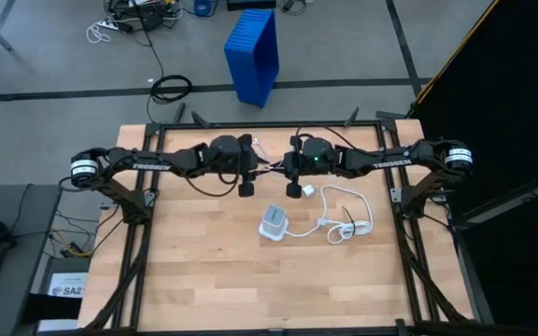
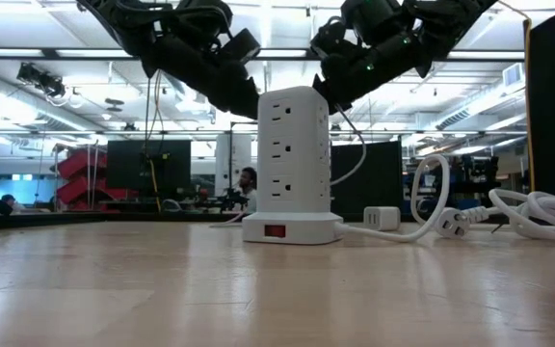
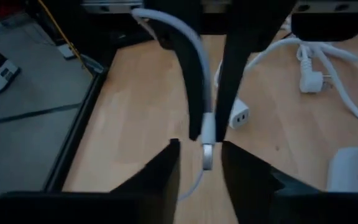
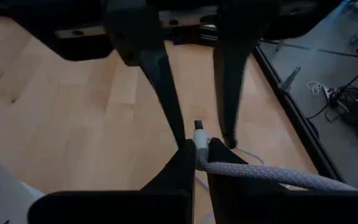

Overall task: Plug in charger
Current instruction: Insert the white charger cable into the white charger adapter

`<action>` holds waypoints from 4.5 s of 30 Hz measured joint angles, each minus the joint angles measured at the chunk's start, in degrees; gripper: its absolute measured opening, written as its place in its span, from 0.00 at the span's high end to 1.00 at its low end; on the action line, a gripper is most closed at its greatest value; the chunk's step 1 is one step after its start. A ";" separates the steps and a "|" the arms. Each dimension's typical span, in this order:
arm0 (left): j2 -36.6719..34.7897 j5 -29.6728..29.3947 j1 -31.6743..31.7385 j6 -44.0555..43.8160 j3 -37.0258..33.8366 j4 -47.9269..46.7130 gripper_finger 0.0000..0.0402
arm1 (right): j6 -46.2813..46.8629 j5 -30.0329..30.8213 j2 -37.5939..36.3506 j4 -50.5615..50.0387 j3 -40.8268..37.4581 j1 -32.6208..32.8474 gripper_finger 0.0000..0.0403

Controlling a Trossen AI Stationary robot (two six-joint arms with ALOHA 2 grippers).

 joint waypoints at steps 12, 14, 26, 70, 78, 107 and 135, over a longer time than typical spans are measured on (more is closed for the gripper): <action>-0.26 -1.75 -0.97 -3.20 -1.37 5.04 1.00 | 1.35 2.71 -0.15 1.81 -0.15 0.04 0.95; -0.28 -2.40 -1.11 -3.35 -2.25 7.66 1.00 | 2.05 3.81 -0.25 1.80 -0.15 0.09 0.90; -0.59 7.81 0.81 -12.08 -12.33 32.76 1.00 | 3.23 -4.55 0.05 15.76 -4.72 -0.28 0.75; -0.52 8.96 2.19 -13.59 -13.40 28.57 0.71 | 9.52 -10.15 -0.04 48.12 -18.08 -3.75 1.00; -1.03 1.47 2.45 -13.56 -11.25 24.14 0.56 | 7.66 -6.48 -0.04 44.16 -18.08 -3.73 1.00; -0.79 -9.96 -1.07 -6.47 -5.11 11.59 0.53 | 4.12 -1.10 -0.04 30.76 -9.93 -1.26 1.00; -0.79 -11.23 -1.07 -6.12 -5.11 14.82 0.67 | 5.21 1.39 -0.02 29.84 -9.75 -1.00 1.00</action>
